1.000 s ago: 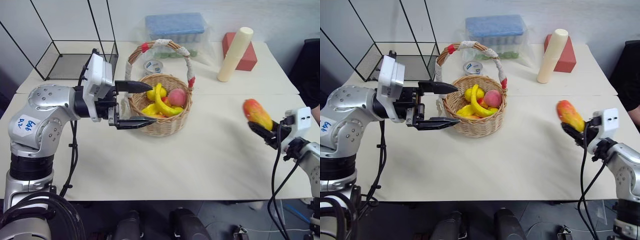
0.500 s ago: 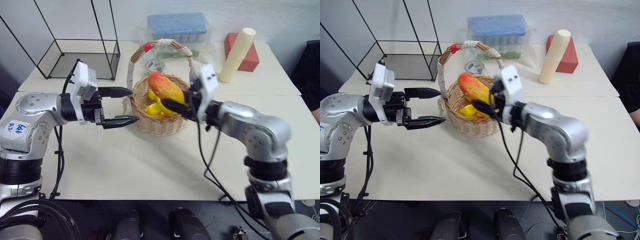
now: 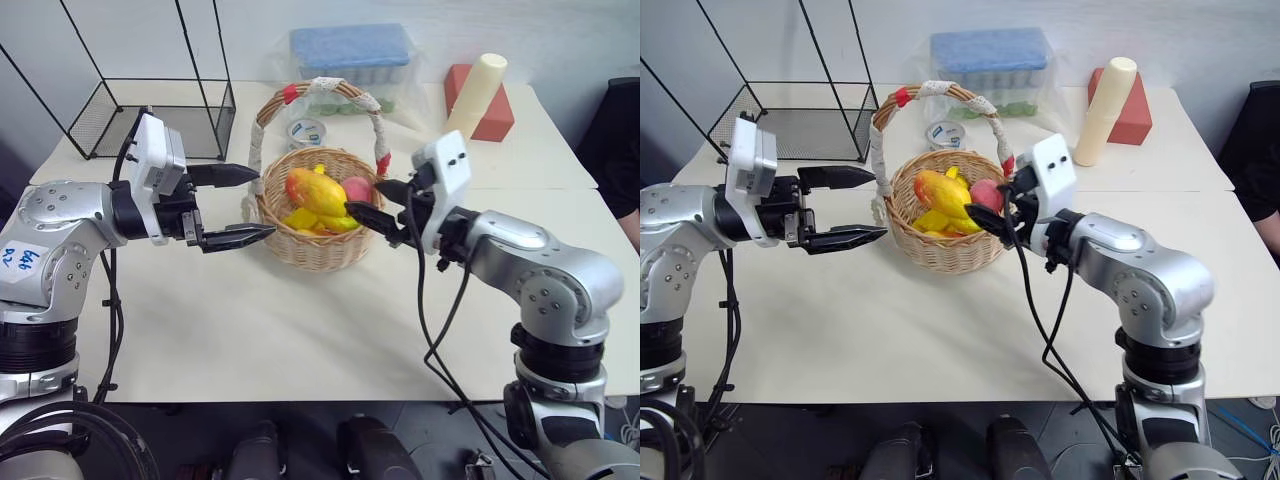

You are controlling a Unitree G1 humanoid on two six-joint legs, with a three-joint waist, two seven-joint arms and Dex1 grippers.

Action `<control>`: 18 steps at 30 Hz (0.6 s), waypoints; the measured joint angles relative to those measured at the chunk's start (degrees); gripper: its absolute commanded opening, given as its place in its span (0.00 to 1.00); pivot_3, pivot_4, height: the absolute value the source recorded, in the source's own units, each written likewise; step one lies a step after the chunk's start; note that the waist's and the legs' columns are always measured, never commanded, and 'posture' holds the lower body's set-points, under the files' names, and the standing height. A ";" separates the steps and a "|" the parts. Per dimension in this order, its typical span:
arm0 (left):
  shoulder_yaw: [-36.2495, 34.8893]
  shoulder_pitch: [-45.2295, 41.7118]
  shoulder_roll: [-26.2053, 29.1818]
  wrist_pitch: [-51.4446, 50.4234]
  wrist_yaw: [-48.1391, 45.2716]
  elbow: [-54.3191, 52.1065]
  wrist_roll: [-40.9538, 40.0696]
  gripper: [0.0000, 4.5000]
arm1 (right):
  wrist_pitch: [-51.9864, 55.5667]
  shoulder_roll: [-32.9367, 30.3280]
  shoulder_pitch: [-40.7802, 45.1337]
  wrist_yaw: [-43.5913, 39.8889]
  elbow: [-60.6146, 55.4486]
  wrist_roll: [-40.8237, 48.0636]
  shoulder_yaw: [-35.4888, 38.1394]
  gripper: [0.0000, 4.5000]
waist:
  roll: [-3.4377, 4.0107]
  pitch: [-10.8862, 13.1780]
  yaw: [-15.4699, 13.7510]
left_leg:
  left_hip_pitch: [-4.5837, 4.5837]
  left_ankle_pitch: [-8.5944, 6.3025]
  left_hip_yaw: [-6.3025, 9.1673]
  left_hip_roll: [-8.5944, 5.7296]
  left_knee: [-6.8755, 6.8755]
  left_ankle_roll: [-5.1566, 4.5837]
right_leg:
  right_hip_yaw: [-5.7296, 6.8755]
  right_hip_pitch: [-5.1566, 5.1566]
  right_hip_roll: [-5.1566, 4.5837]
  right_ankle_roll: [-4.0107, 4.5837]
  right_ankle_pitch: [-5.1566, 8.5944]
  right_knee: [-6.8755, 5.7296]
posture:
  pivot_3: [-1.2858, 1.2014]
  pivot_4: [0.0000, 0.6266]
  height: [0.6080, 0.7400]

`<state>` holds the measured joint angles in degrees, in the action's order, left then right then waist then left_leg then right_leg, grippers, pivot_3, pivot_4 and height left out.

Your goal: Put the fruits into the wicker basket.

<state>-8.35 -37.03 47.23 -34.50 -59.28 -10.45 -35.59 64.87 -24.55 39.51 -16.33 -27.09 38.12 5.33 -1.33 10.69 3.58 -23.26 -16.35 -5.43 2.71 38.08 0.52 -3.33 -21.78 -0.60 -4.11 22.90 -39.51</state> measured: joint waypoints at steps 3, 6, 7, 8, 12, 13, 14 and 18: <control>0.46 -1.26 -0.95 0.17 0.04 0.20 0.07 1.00 | -3.10 0.71 0.78 1.39 2.82 -3.11 -0.42 0.79 | 0.00 0.00 0.03 | 0.03 0.04 -0.02 0.00 0.00 0.03 | -0.02 0.00 0.04 0.00 0.00 -0.01 | 0.52 0.24 1.00; 0.96 -2.12 -1.61 0.31 0.02 0.51 0.22 1.00 | -7.68 2.24 3.27 2.23 8.25 -6.76 -0.98 0.79 | 0.00 0.00 0.08 | 0.03 0.05 -0.04 0.00 -0.01 0.02 | -0.04 -0.05 0.04 0.00 0.00 -0.02 | 0.52 0.24 1.00; 1.04 -2.29 -1.70 0.47 -0.01 0.87 0.28 1.00 | -10.38 2.82 4.63 2.29 11.24 -8.81 -1.97 0.79 | 0.00 0.00 0.20 | 0.03 0.05 -0.04 0.00 -0.01 0.02 | -0.04 -0.07 0.04 0.00 0.00 -0.03 | 0.52 0.24 1.00; 1.17 -2.44 -1.81 0.57 -0.03 1.14 0.29 1.00 | -11.54 2.98 5.10 2.32 12.46 -9.74 -2.59 0.79 | 0.00 0.00 0.21 | 0.02 0.05 -0.04 0.00 -0.02 0.02 | -0.04 -0.09 0.04 0.00 0.00 -0.03 | 0.52 0.24 1.00; 1.16 -2.45 -1.79 0.73 -0.07 1.90 0.32 1.00 | -17.78 5.28 7.24 1.95 20.10 -13.64 -3.69 0.70 | 0.00 0.00 0.62 | -0.03 0.05 -0.04 0.00 -0.03 0.02 | -0.04 -0.13 0.03 0.00 0.00 -0.13 | 0.52 0.24 1.00; 1.16 -2.45 -1.79 0.76 -0.05 1.89 0.32 1.00 | -18.74 5.66 7.57 1.71 21.24 -14.12 -3.93 0.66 | 0.00 0.00 0.78 | -0.03 0.05 -0.04 0.00 -0.03 0.02 | -0.04 -0.13 0.03 0.00 0.00 -0.18 | 0.52 0.24 1.00; 1.15 -2.45 -1.79 0.77 0.03 1.90 0.33 1.00 | -19.91 6.17 7.85 1.23 22.43 -14.57 -4.18 0.59 | 0.00 0.00 0.89 | -0.03 0.05 -0.03 0.01 -0.03 0.02 | -0.03 -0.13 0.03 0.00 0.00 -0.23 | 0.52 0.24 1.00; 1.14 -2.45 -1.80 0.77 0.53 1.84 0.30 1.00 | -23.25 6.54 8.19 -0.08 25.00 -16.70 -5.18 0.28 | 0.00 0.00 1.14 | -0.03 0.05 -0.02 0.01 -0.04 0.02 | -0.02 -0.13 0.03 0.00 0.00 -0.25 | 0.52 0.24 1.00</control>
<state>-7.21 -39.48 45.43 -33.73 -58.75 -8.61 -35.29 41.61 -18.01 47.70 -16.41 -2.09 21.42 0.15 -1.33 10.69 4.72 -23.30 -16.30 -5.45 2.72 38.04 0.55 -3.35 -21.91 -0.57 -4.11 22.90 -39.76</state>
